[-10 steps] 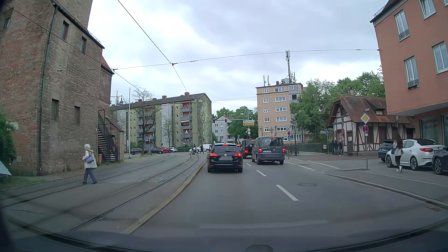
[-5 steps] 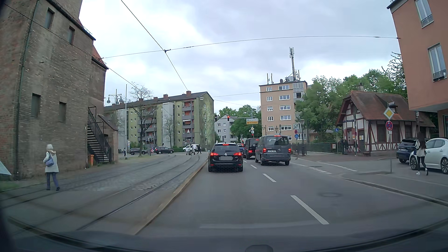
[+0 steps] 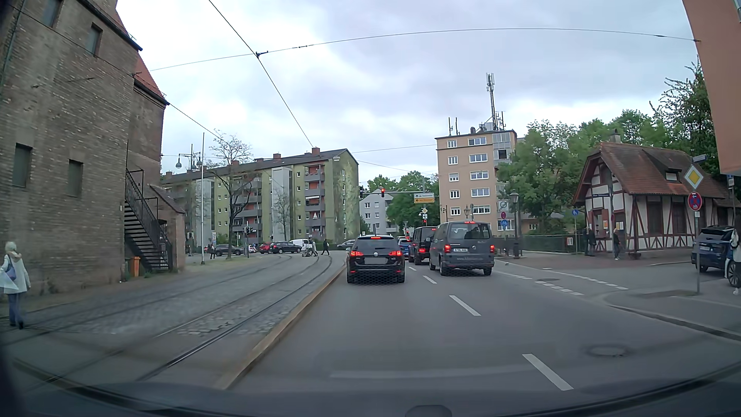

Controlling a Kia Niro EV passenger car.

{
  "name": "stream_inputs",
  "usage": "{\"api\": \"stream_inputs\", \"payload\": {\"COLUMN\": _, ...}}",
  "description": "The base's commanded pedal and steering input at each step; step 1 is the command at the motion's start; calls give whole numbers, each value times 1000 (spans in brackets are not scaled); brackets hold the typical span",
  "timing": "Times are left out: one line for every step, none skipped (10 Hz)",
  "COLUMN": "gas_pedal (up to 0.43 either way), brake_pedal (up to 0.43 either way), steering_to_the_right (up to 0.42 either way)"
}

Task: Follow the waypoints while adhering to traffic rules and regulations

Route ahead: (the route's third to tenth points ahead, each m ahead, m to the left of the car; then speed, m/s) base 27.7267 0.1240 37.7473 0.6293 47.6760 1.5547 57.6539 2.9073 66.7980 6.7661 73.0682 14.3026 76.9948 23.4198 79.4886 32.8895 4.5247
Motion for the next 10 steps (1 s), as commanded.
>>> {"api": "stream_inputs", "payload": {"gas_pedal": 118, "brake_pedal": 0, "steering_to_the_right": -23}}
{"api": "stream_inputs", "payload": {"gas_pedal": 118, "brake_pedal": 0, "steering_to_the_right": -22}}
{"api": "stream_inputs", "payload": {"gas_pedal": 118, "brake_pedal": 0, "steering_to_the_right": -22}}
{"api": "stream_inputs", "payload": {"gas_pedal": 110, "brake_pedal": 0, "steering_to_the_right": -21}}
{"api": "stream_inputs", "payload": {"gas_pedal": 87, "brake_pedal": 0, "steering_to_the_right": -18}}
{"api": "stream_inputs", "payload": {"gas_pedal": 59, "brake_pedal": 0, "steering_to_the_right": -15}}
{"api": "stream_inputs", "payload": {"gas_pedal": 47, "brake_pedal": 0, "steering_to_the_right": -14}}
{"api": "stream_inputs", "payload": {"gas_pedal": 47, "brake_pedal": 0, "steering_to_the_right": -14}}
{"api": "stream_inputs", "payload": {"gas_pedal": 47, "brake_pedal": 0, "steering_to_the_right": -14}}
{"api": "stream_inputs", "payload": {"gas_pedal": 47, "brake_pedal": 0, "steering_to_the_right": -14}}
